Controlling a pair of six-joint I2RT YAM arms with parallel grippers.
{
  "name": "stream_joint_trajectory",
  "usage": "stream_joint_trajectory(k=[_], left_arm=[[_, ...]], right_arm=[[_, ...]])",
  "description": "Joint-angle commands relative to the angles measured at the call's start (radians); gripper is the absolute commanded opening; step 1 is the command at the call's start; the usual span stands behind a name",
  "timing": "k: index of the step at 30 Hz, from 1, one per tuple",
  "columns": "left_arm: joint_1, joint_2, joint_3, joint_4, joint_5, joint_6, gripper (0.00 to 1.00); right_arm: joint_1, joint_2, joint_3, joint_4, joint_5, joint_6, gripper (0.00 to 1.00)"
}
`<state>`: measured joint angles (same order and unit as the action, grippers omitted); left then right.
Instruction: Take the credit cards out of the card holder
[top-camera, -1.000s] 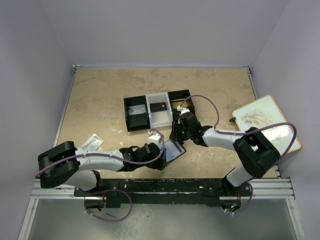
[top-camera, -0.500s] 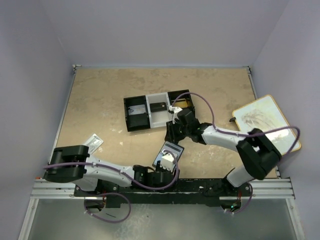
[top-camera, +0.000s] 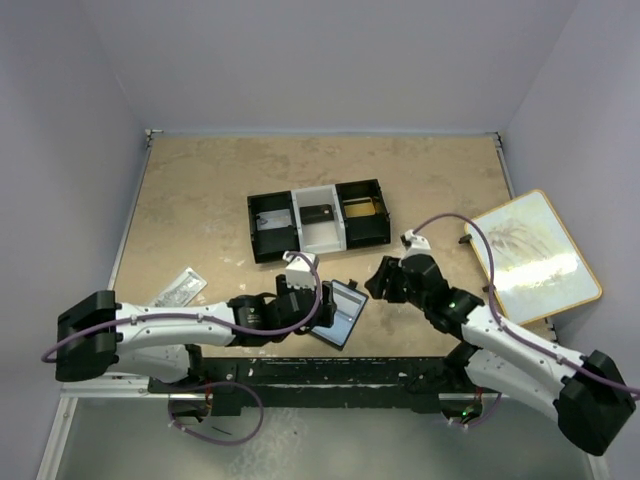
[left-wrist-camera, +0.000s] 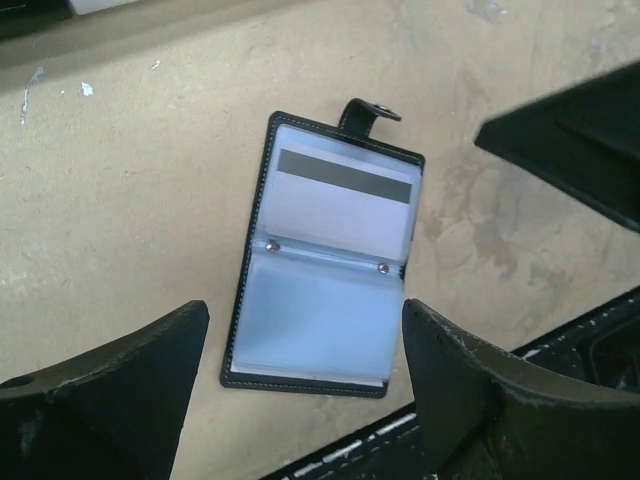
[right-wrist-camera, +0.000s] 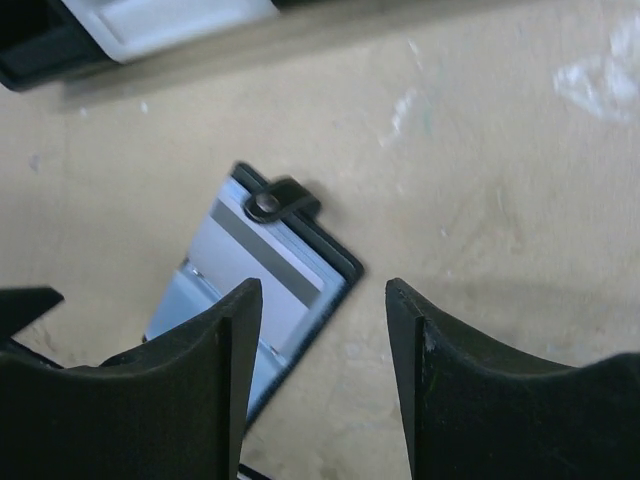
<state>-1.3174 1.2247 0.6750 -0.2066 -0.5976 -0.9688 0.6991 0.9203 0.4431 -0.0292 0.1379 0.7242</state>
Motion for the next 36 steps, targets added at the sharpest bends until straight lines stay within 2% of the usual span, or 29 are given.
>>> stream_joint_trajectory(k=[1,7,12,17,21,26,29,31,33,36], left_arm=[[0.072,0.042,-0.042,0.110,0.112,0.087,0.76],[0.103,0.168,-0.042,0.222,0.219,0.097,0.76],[0.101,0.235,-0.038,0.223,0.277,0.055,0.67],[0.096,0.215,-0.100,0.259,0.308,-0.007,0.63],[0.057,0.193,-0.130,0.303,0.313,-0.043,0.62],[-0.034,0.216,-0.087,0.288,0.262,-0.077,0.60],[-0.080,0.237,-0.090,0.345,0.248,-0.110,0.60],[-0.101,0.257,-0.080,0.353,0.233,-0.122,0.60],[-0.113,0.260,-0.061,0.316,0.205,-0.125,0.60],[-0.118,0.213,-0.031,0.207,0.143,-0.109,0.59]], right_arm=[[-0.001,-0.112,-0.120,0.034,-0.066,0.150,0.57],[-0.001,-0.091,-0.216,0.223,-0.192,0.217,0.57],[0.000,0.078,-0.188,0.301,-0.227,0.207,0.57],[-0.001,0.234,-0.127,0.377,-0.265,0.185,0.57],[-0.001,0.330,-0.031,0.353,-0.275,0.107,0.57],[-0.001,0.415,0.093,0.304,-0.298,-0.012,0.56],[-0.001,0.472,0.149,0.305,-0.337,-0.095,0.56],[0.002,0.512,0.193,0.280,-0.349,-0.130,0.53],[0.002,0.512,0.211,0.245,-0.320,-0.142,0.51],[0.003,0.425,0.207,0.175,-0.226,-0.131,0.52]])
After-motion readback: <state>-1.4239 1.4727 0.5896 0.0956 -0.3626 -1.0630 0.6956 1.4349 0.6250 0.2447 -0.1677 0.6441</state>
